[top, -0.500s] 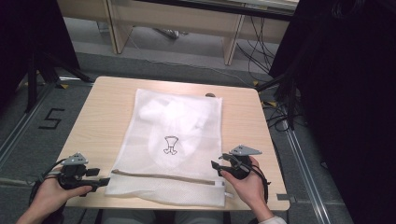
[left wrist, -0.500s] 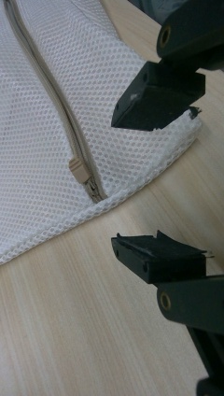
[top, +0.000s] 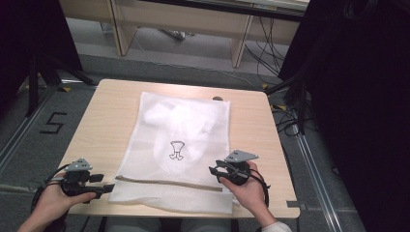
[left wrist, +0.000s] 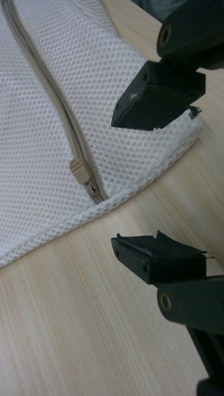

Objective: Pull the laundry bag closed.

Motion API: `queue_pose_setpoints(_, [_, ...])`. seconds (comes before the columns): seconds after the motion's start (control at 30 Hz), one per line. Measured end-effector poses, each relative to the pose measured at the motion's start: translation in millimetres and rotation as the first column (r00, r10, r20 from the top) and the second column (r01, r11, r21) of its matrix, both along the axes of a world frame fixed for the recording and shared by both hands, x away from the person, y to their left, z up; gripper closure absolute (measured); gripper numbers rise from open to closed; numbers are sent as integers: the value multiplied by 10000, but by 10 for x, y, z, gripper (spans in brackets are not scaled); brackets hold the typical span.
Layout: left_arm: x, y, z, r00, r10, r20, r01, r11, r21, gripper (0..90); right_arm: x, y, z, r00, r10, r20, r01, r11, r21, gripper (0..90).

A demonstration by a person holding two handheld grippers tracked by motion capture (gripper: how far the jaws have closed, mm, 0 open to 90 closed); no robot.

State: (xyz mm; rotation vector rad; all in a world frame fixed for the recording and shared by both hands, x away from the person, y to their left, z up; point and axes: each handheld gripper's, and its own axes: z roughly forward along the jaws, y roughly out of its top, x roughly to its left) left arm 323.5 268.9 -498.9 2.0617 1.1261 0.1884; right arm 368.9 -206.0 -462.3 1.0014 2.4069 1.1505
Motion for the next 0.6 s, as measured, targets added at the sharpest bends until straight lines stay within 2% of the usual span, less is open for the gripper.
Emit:
queue_pose_setpoints(0.07, [4,5,2,10000,-47,-48,47,10000,7,353,4,85,2,9993,368,-70,-368,9993,67,620])
queue_pose_setpoints(0.1, [5,8,9,9999,-36,-159,38,9999,106,352,-2,101,7,9994,332,-35,-331,9994,125,624])
queue_pose_setpoints(0.17, [4,0,-6,10000,78,-6,-78,10000,7,346,-8,131,26,9989,467,29,-468,9989,71,624])
queue_pose_setpoints(0.2, [4,7,12,9999,29,-162,-25,9998,200,346,-8,131,26,9989,467,29,-468,9989,71,624])
queue_pose_setpoints(0.23, [5,10,14,9998,-6,-181,10,9998,196,345,-15,184,31,9988,484,44,-485,9986,223,623])
queue_pose_setpoints(0.3, [5,-1,9,9998,101,-171,-98,9998,156,344,-13,203,32,9985,542,75,-544,9982,242,622])
queue_pose_setpoints(0.37, [12,0,0,9998,-6,-177,7,10000,90,343,-2,262,37,9976,697,1,-697,9972,273,622])
queue_pose_setpoints(0.43, [5,-28,-5,9996,244,-148,-245,9997,-79,344,13,334,43,9965,837,85,-839,9961,258,620])
queue_pose_setpoints(0.47, [9,-15,2,9998,4,-206,-3,10000,36,344,17,374,48,9956,929,116,-931,9953,255,620])
queue_pose_setpoints(0.53, [13,-37,-10,9998,123,-178,-125,9998,-121,344,37,515,57,9937,1106,178,-1111,9934,293,619])
queue_pose_setpoints(0.57, [14,-49,-24,9998,143,-138,-146,9997,-210,344,37,515,57,9937,1106,178,-1111,9934,293,619])
queue_pose_setpoints(0.6, [21,-42,-8,9997,-40,-222,40,10000,12,343,41,559,69,9919,1270,38,-1270,9917,212,618])
